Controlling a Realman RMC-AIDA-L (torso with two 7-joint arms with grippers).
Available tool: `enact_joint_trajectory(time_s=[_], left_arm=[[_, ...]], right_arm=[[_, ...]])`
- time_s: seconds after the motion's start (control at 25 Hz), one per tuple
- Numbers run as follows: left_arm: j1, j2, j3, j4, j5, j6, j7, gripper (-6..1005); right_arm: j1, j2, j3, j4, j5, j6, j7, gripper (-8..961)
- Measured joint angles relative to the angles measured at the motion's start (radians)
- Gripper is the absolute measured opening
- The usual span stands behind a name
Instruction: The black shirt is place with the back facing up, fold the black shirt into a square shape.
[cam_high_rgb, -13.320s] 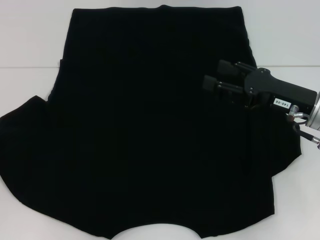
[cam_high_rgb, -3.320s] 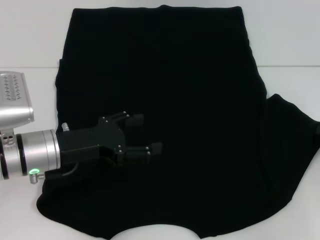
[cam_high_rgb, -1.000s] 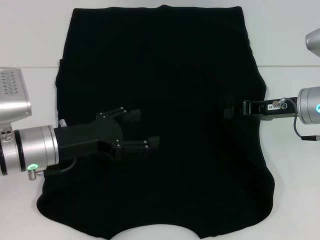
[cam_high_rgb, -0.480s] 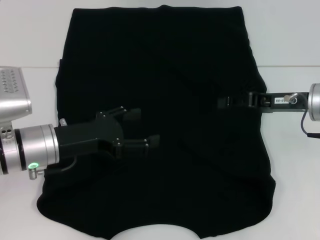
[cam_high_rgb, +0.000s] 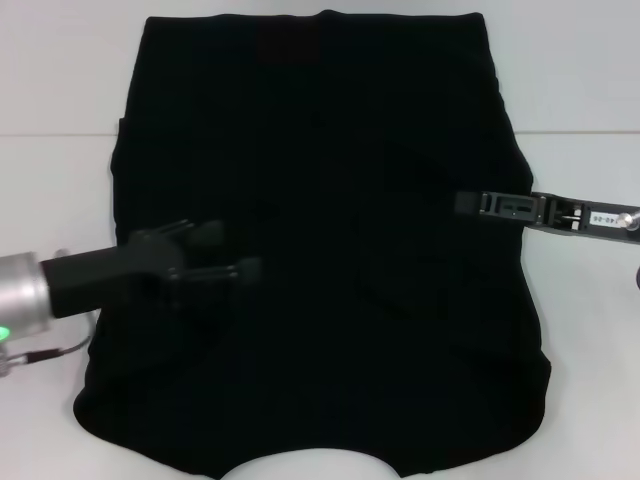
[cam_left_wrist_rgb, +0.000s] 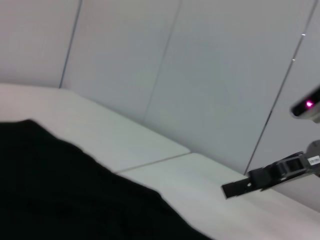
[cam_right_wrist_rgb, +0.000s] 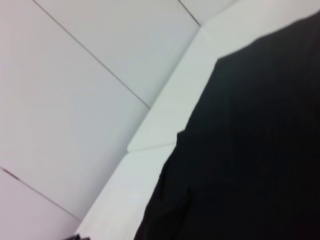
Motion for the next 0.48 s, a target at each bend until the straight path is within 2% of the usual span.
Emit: enact_joint_trajectory(time_s=[0.2, 0.32, 0.48], left_arm=[[0.058, 0.008, -0.073, 0.131, 0.121, 0.085, -0.095, 946], [0.084, 0.008, -0.125, 0.193, 0.195, 0.120, -0.100, 945], [0.124, 0.006, -0.152, 0.252, 0.268, 0.098, -0.059, 945]], right_arm=[[-0.021, 0.007, 0.001, 0.002, 0.050, 0.002, -0.051, 879], [-0.018, 0.009, 0.002, 0.003, 0.059, 0.012, -0.066, 906], [0.001, 0.011, 0.003, 0.022, 0.061, 0.040, -0.069, 942]])
